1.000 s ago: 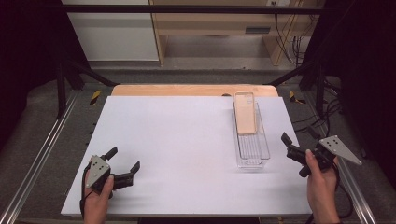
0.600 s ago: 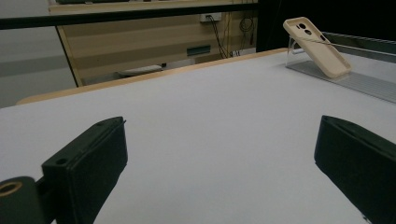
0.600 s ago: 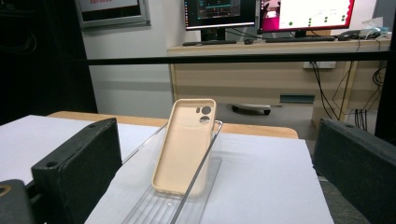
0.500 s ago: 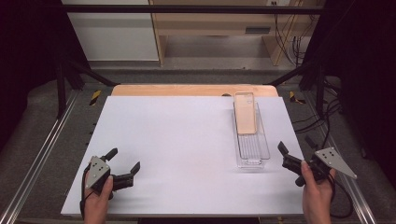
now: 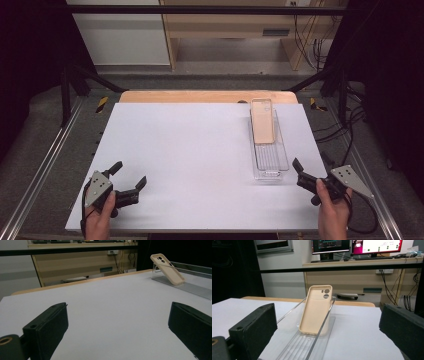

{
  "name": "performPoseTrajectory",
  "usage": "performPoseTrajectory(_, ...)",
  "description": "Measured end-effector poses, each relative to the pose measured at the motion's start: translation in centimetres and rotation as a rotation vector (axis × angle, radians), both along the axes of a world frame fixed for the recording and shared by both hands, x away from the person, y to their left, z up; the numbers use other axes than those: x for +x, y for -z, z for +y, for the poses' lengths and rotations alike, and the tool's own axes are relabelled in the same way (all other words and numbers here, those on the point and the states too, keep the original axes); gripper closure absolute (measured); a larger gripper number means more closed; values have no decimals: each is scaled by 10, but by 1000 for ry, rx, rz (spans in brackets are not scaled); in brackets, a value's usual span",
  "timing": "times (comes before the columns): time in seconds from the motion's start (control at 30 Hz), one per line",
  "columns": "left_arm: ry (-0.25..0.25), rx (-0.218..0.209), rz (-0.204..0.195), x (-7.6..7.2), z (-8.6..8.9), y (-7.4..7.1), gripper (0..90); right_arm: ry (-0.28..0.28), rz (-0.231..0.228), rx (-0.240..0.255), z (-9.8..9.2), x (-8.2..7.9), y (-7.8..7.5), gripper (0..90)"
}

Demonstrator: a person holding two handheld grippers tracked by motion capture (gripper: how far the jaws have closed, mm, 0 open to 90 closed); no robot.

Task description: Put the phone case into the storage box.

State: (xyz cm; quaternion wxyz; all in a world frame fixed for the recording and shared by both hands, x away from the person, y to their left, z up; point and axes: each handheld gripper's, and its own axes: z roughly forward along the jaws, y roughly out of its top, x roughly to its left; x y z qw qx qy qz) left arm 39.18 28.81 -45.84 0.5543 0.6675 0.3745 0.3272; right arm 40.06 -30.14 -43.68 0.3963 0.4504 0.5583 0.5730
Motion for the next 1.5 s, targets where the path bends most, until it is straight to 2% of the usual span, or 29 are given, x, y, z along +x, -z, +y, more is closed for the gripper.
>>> performPoseTrajectory(0.1,3,-2,0,1,0,0,28,-6,0,2,3,-1,4,17)
performPoseTrajectory(0.23,16,-11,-21,-1,-2,-2,28,-17,9,-9,7,-2,9,16)
performPoseTrajectory(0.37,21,-16,-26,-1,-3,-2,28,-30,8,-31,12,-3,13,14)
performPoseTrajectory(0.77,39,-20,-42,-2,-6,-4,28,-73,58,-42,24,1,22,15)
performPoseTrajectory(1.27,68,-5,-28,-1,-14,-3,27,-84,86,-36,33,6,22,19)
performPoseTrajectory(1.5,72,-3,-24,0,-16,-2,26,-106,90,-52,37,11,19,20)
